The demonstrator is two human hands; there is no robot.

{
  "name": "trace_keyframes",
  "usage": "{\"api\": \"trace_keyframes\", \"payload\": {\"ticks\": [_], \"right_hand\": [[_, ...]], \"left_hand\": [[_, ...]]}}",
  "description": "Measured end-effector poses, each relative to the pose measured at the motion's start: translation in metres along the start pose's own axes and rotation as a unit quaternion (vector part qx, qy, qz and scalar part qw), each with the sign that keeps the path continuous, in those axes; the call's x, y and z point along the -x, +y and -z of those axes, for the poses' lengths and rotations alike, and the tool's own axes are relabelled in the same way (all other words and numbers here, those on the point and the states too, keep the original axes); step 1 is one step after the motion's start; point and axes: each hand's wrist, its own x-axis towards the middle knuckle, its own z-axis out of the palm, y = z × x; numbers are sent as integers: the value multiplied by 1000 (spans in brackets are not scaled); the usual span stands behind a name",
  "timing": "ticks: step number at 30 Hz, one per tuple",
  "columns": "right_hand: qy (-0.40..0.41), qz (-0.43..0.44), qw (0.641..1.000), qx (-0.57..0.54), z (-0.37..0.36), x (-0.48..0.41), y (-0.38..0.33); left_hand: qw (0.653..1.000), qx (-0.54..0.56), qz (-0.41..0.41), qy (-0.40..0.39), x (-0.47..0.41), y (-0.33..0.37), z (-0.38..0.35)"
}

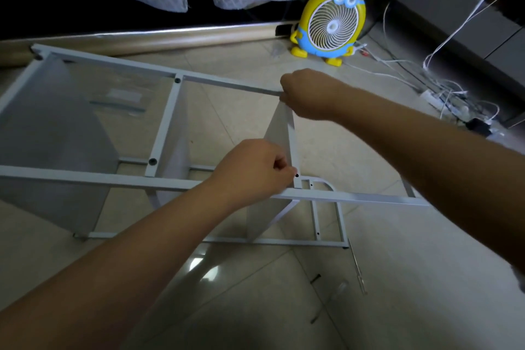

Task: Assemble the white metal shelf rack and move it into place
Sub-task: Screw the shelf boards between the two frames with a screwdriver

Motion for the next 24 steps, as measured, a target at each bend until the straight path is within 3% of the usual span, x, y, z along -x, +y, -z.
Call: {"api": "trace_keyframes", "payload": {"ticks": [6,14,19,24], "right_hand": [[-16,116,988,97,11,-1,12],[-46,137,974,172,11,5,18],[-32,86,990,109,5,11,13],[-47,-79,996,-7,6,9,-9]], "left_hand": [[1000,2,-2,-9,1,-2,-1],[999,-18,-31,-17,3,-1,-3],[998,-35,-39,-18,3,1,-6],[999,-39,-34,-8,2,1,-6]]}}
